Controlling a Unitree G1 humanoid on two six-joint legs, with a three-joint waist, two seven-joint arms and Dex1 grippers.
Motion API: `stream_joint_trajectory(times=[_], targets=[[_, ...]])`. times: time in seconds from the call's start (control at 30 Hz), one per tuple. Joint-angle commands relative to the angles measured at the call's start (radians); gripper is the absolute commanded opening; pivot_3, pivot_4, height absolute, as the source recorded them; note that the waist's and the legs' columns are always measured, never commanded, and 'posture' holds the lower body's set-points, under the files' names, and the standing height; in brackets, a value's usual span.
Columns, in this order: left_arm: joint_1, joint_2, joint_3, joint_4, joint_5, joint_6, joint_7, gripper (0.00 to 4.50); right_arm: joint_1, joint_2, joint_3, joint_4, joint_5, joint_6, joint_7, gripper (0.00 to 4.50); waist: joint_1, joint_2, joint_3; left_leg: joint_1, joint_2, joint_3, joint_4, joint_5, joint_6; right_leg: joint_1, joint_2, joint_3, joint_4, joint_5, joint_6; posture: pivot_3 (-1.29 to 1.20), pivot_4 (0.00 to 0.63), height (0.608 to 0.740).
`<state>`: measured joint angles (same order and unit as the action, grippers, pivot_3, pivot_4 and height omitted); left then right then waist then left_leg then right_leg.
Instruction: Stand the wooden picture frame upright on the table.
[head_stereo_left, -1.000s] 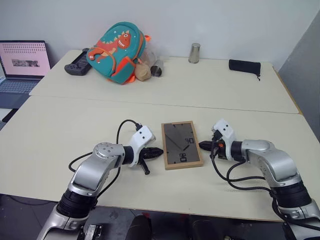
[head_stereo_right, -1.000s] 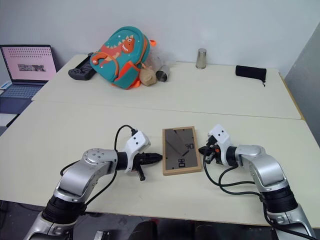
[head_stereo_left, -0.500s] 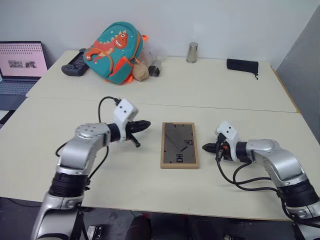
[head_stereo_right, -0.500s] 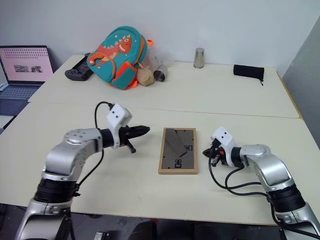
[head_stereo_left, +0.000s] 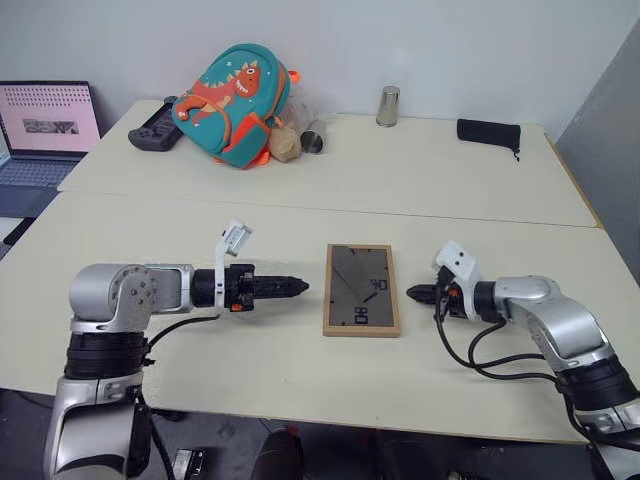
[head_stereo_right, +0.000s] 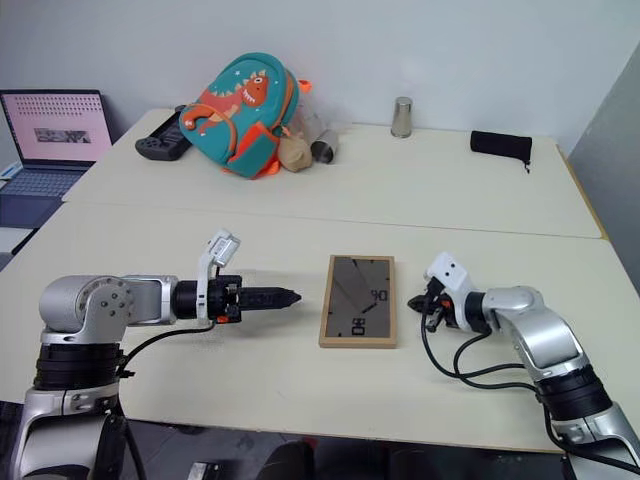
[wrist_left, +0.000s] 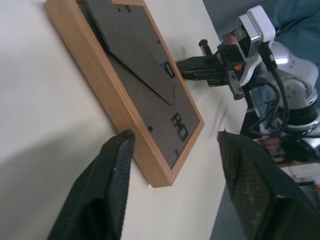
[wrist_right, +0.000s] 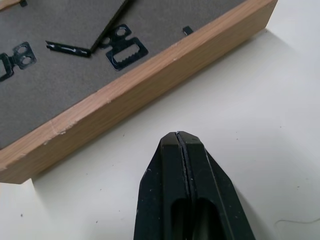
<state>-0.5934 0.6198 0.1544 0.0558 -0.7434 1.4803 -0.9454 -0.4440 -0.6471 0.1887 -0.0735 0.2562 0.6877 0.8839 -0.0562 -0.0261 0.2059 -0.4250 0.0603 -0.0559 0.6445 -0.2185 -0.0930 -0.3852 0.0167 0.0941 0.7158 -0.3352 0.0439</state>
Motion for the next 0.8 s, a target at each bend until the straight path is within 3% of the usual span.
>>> stream_joint_trajectory(times=[0.03, 0.13, 0.43, 0.6, 0.8], targets=[[0.002, -0.009, -0.012, 0.014, -0.016, 0.012, 0.019, 3.89, -0.013, 0.012, -0.001, -0.021, -0.006, -0.014, -0.008, 0.00, 0.000, 0.000, 0.000, 0.000, 0.000, 0.000, 0.000, 0.000, 0.000, 0.000, 0.000, 0.000, 0.000, 0.000, 0.000, 0.00, 0.150, 0.740], [0.008, -0.006, -0.052, 0.024, -0.010, -0.011, 0.011, 4.46, -0.017, 0.020, 0.001, -0.021, -0.009, -0.011, -0.014, 0.00, 0.000, 0.000, 0.000, 0.000, 0.000, 0.000, 0.000, 0.000, 0.000, 0.000, 0.000, 0.000, 0.001, 0.000, 0.000, 0.00, 0.150, 0.740], [-0.023, -0.034, -0.174, 0.186, 0.084, -0.120, 0.044, 4.46, -0.043, 0.064, 0.028, -0.022, -0.017, -0.005, -0.031, 0.00, 0.000, 0.000, 0.000, 0.001, 0.000, 0.000, 0.000, 0.000, 0.000, 0.001, 0.000, 0.000, 0.001, 0.000, 0.000, 0.00, 0.150, 0.740], [-0.054, -0.072, -0.202, 0.235, 0.085, -0.148, 0.040, 4.46, -0.065, 0.099, 0.050, -0.017, -0.024, -0.006, -0.040, 0.00, 0.000, 0.001, -0.001, 0.011, -0.001, 0.000, 0.000, 0.000, 0.000, 0.011, 0.000, 0.001, -0.001, 0.000, 0.000, 0.00, 0.150, 0.740], [-0.059, -0.082, -0.215, 0.185, 0.053, -0.127, 0.016, 4.46, -0.091, 0.151, 0.062, -0.011, -0.032, 0.005, -0.053, 0.00, 0.002, 0.001, -0.002, 0.011, -0.001, 0.000, 0.000, 0.000, 0.000, 0.011, 0.000, 0.001, -0.001, 0.000, 0.000, 0.00, 0.150, 0.740]])
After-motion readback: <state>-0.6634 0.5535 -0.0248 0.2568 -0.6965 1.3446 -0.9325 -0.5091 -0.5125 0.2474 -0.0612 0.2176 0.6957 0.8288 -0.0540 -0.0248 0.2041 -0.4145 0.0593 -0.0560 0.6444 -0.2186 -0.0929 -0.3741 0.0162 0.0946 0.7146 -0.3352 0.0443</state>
